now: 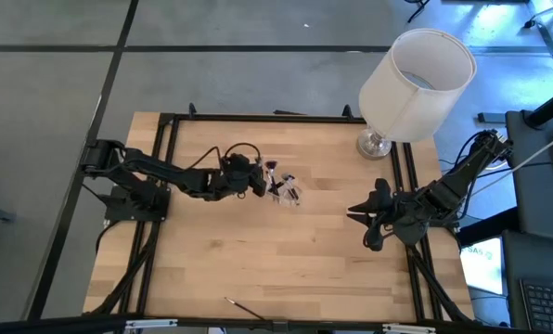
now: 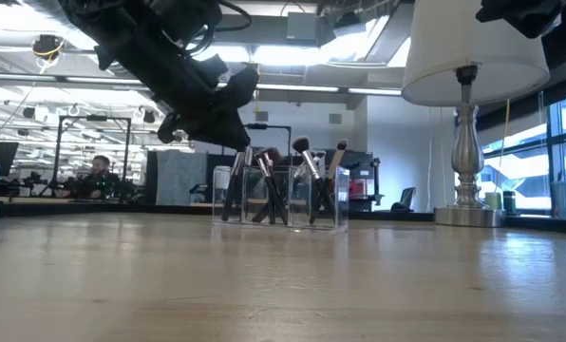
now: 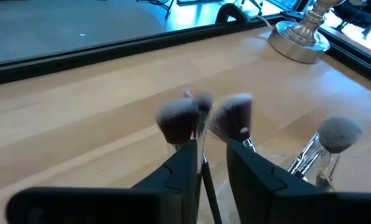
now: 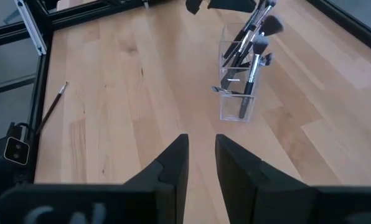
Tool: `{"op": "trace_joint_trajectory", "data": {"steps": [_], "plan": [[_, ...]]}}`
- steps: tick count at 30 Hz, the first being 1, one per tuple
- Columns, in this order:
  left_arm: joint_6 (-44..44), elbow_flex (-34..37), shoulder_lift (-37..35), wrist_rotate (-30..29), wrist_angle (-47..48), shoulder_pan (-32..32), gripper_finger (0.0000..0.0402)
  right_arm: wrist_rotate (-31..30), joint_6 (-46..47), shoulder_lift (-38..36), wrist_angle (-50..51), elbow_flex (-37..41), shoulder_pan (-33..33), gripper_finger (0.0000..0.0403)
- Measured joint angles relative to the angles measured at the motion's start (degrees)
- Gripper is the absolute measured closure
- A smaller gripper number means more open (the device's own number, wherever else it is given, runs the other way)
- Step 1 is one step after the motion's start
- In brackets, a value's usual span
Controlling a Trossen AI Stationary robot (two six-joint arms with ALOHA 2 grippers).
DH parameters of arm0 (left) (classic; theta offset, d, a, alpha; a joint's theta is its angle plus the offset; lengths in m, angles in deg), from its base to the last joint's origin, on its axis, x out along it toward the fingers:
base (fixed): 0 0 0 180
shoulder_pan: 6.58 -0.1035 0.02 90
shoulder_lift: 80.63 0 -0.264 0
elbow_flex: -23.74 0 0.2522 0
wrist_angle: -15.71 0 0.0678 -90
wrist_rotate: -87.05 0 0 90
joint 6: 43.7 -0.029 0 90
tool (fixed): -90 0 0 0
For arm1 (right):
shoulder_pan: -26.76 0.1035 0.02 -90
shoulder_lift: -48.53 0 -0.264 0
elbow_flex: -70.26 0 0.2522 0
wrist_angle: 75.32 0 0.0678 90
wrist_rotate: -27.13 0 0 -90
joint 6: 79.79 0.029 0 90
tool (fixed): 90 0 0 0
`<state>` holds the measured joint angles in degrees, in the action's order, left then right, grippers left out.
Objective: Put items in baskets/containers
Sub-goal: Put the eyeshadow brush into the transparent organizer
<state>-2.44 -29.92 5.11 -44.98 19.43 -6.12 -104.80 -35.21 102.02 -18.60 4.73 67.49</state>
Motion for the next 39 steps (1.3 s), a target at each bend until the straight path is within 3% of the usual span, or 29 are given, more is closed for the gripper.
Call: {"op": "trace_joint_trajectory", "data": {"steps": [4,9,13,16,20,25,29,34,39], "plan": [[-5.17,-0.02,-1.17,2.69,1.67,1.17,0.0298,0.16,0.02,0.0,0.06,0.0,-0.01,0.0324],[-7.05,-3.98,-7.54,11.89,17.89,4.64,0.0292,2.88,0.04,0.14,1.34,-0.02,0.0,0.0324],[-8.44,-6.99,-10.47,20.84,29.17,10.68,0.0303,3.0,0.39,0.51,2.55,0.0,-0.02,0.0324],[-5.94,-7.17,-9.55,23.71,30.84,17.81,0.0312,3.02,0.39,0.79,2.56,0.0,-0.02,0.0324],[-1.93,-7.17,-4.21,26.87,27.72,29.09,0.0319,3.03,0.39,0.92,2.21,0.0,-0.02,0.0324],[-2.16,-12.97,4.84,23.21,27.8,39.11,0.032,2.99,0.33,0.92,0.71,0.0,-0.02,0.0324],[-4.2,-24.4,11.77,20.38,36.88,42.09,0.032,2.58,-0.02,1.56,0.61,0.0,-0.75,0.0324],[-9.5,-38.15,19.8,21.57,48.51,43.07,0.0314,2.75,0.34,3.53,0.55,0.0,-2.35,0.0324],[-10.06,-43.17,25.29,27.69,52.12,43.26,0.0288,5.57,0.41,5.36,-0.23,0.0,-4.39,0.0324]]}}
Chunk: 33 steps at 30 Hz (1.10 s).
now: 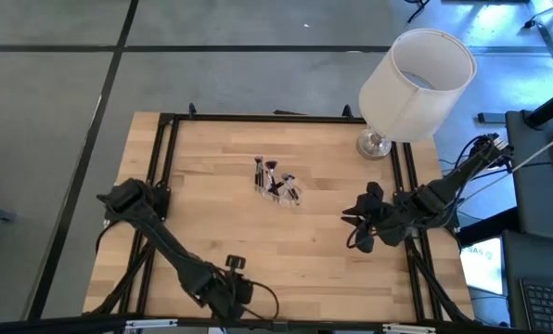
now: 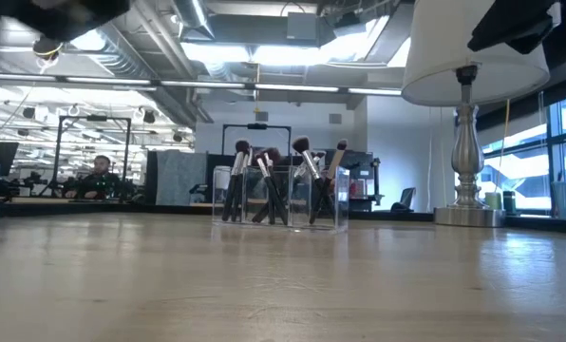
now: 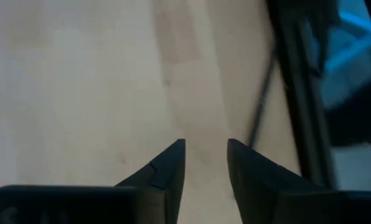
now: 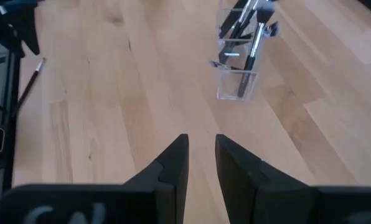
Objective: Put items in baskets/containers
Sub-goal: Put the eyeshadow brush into the transparent organizer
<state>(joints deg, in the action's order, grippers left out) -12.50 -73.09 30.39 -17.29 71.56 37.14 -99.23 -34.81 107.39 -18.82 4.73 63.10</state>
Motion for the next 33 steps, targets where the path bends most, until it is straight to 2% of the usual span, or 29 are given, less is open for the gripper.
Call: {"op": "trace_joint_trajectory", "data": {"steps": [5,12,17,25,33], "plan": [[0.87,-1.09,2.66,8.28,2.84,0.61,0.0257,1.2,-0.45,1.93,-0.77,0.0,-1.49,0.0324],[2.58,-1.06,3.63,9.2,5.86,1.94,0.0246,4.07,-0.89,3.01,-0.82,0.0,-2.97,0.0324],[4.91,-0.45,4.89,8.21,4.39,2.46,0.026,4.09,-1.54,3.01,-0.93,0.0,-2.97,0.0324],[3.85,0.18,8.35,11.42,3.73,2.71,0.0284,4.73,-1.59,3.01,-1.28,0.0,-2.97,0.0324],[2.57,0.2,8.72,12.29,4.26,2.54,0.0349,5.04,-0.68,3.01,-1.35,0.02,-2.97,0.0324]]}}
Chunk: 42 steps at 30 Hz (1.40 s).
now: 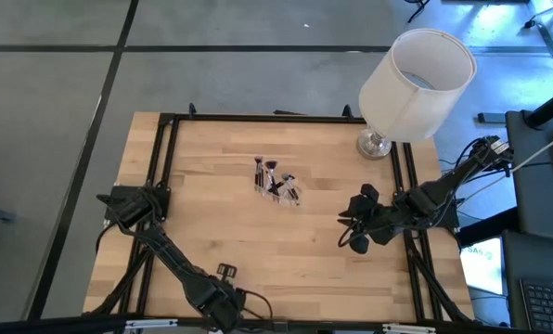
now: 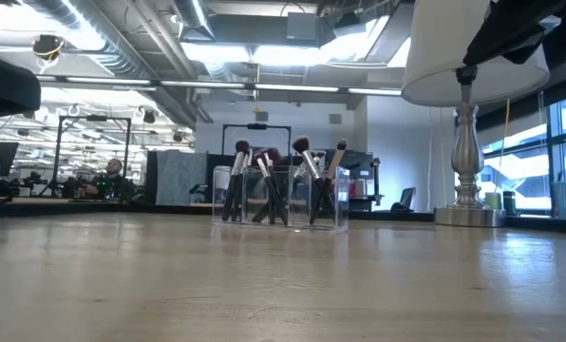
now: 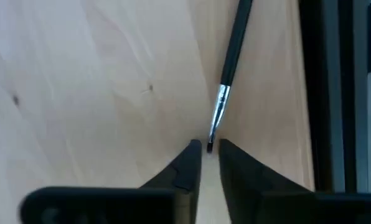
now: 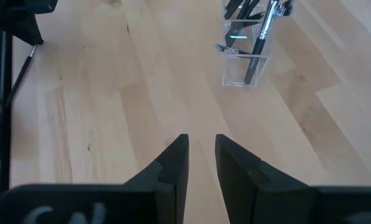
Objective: Put items in baskets/containers
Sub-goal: Put the eyeshadow brush into the transparent organizer
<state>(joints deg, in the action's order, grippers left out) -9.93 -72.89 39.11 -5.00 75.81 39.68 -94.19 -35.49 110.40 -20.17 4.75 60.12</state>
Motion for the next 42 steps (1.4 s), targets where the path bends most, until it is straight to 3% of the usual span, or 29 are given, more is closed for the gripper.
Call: {"op": "trace_joint_trajectory", "data": {"steps": [4,11,18,24,29,37,42], "plan": [[-3.27,0.06,-0.13,-0.48,0.15,0.05,0.0391,0.1,0.3,0.0,0.0,0.0,0.0,0.0324],[-9.47,-4.18,0.56,-8.28,11.45,-0.25,0.0398,0.1,0.45,0.0,0.0,0.0,0.0,0.0324],[-10.79,-10.54,0.31,-19.54,27.81,-0.65,0.0399,0.1,0.45,0.0,0.0,0.0,0.0,0.0324],[-13.97,-13.81,0.19,-34.23,43.93,-1.5,0.0397,0.1,0.45,0.0,0.01,0.0,0.0,0.0324],[-26.46,-13.2,-1.28,-44.36,43.46,-5.87,0.0399,0.08,0.45,0.0,-0.25,0.0,0.0,0.0324],[-43.55,-13.31,-3.58,-48.25,43.68,-16.5,0.0399,0.02,-0.32,0.0,-0.26,0.0,0.0,0.0324],[-54.1,-13.37,-8.64,-52.66,43.69,-23.01,0.0397,0.03,-1.32,0.0,0.77,0.0,0.0,0.0324]]}}
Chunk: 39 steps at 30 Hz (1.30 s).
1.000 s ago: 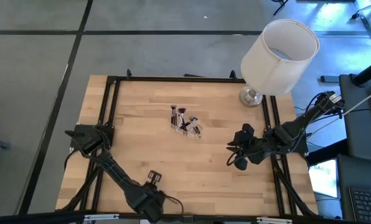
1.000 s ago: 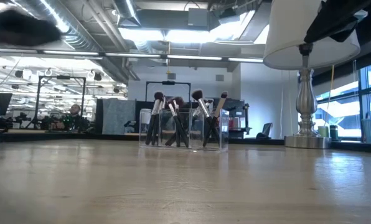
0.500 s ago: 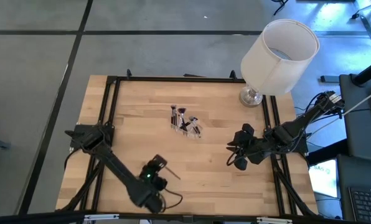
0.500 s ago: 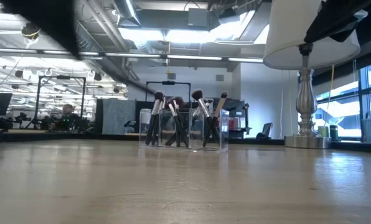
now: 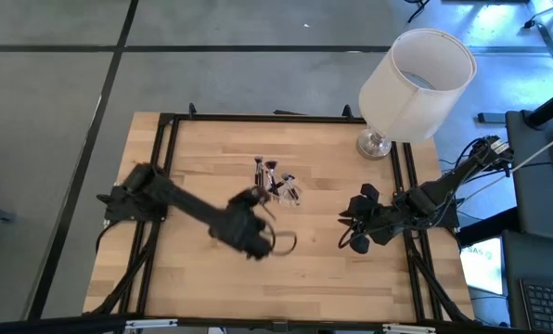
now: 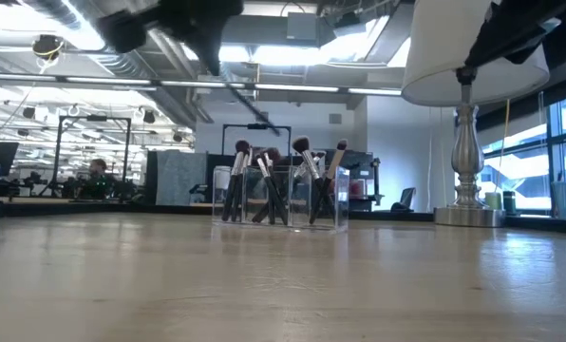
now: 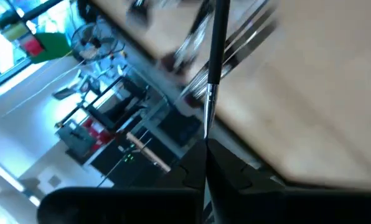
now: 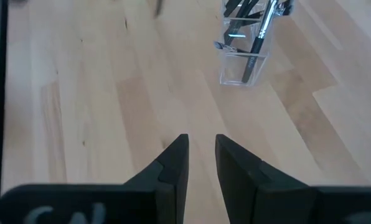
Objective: Put items in baskets/containers
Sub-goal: Put the eyeshadow brush into the transparent organizer
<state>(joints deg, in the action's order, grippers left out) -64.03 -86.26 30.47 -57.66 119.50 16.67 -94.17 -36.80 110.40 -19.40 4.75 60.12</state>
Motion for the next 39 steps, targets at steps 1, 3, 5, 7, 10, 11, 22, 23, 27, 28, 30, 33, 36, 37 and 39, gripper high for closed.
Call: {"op": "trace_joint_trajectory", "data": {"steps": [1,3,5,7,10,11,22,23,27,28,30,33,36,37,39], "plan": [[-1.67,-0.01,-1.25,-1.01,-0.01,-1.42,0.0397,0.01,-0.19,0.0,0.16,0.0,0.0,0.0324],[-4.25,-0.01,-3.81,-2.6,0.0,-4.22,0.0398,0.01,-1.12,0.0,0.26,0.0,0.0,0.0324],[-6.74,-0.01,-6.09,-4.65,0.03,-7.02,0.0399,-0.01,-1.67,0.0,0.33,0.0,0.0,0.0324],[-10.65,0.22,-7.51,-7.64,-0.01,-9.38,0.0399,-0.01,-1.74,0.0,0.5,0.0,0.0,0.0324],[-19.41,0.49,-7.86,-10.15,0.0,-12.3,0.0398,-0.03,-2.81,0.0,0.56,0.0,0.0,0.0324],[-21.82,0.49,-7.78,-10.13,-0.01,-13.19,0.0399,-0.03,-2.95,0.0,0.56,0.01,0.01,0.0324],[-30.73,0.52,-2.61,-6.36,-0.42,-18.62,0.0399,-0.01,-2.98,0.0,0.56,0.0,0.0,0.0324],[-31.62,0.52,-2.06,-6.0,-0.38,-19.01,0.0399,-0.01,-2.94,0.0,0.56,0.0,0.0,0.0324],[-33.96,0.52,-0.16,-5.7,-0.38,-20.4,0.0397,-0.01,-2.84,0.0,0.54,0.0,0.01,0.0324],[-33.93,0.52,0.37,-5.51,-0.42,-20.67,0.0397,-0.01,-2.83,0.0,0.54,0.01,0.0,0.0324],[-33.62,0.52,1.57,-5.11,-0.45,-21.03,0.0399,-0.01,-2.83,0.0,0.54,0.01,0.01,0.0324],[-32.94,0.52,2.89,-3.72,-0.47,-21.3,0.0399,-0.01,-2.82,0.0,0.53,0.02,0.01,0.0324],[-33.0,0.52,3.93,-3.6,-1.73,-21.24,0.0393,-0.03,-2.85,0.0,0.54,0.02,0.0,0.0324],[-33.57,0.52,4.06,-3.61,-2.46,-21.21,0.039,-0.03,-2.92,0.0,0.54,0.0,0.0,0.0324],[-35.23,0.52,4.07,-3.54,-3.81,-21.21,0.0385,-0.03,-2.93,0.0,0.54,0.02,0.0,0.0324]]}}
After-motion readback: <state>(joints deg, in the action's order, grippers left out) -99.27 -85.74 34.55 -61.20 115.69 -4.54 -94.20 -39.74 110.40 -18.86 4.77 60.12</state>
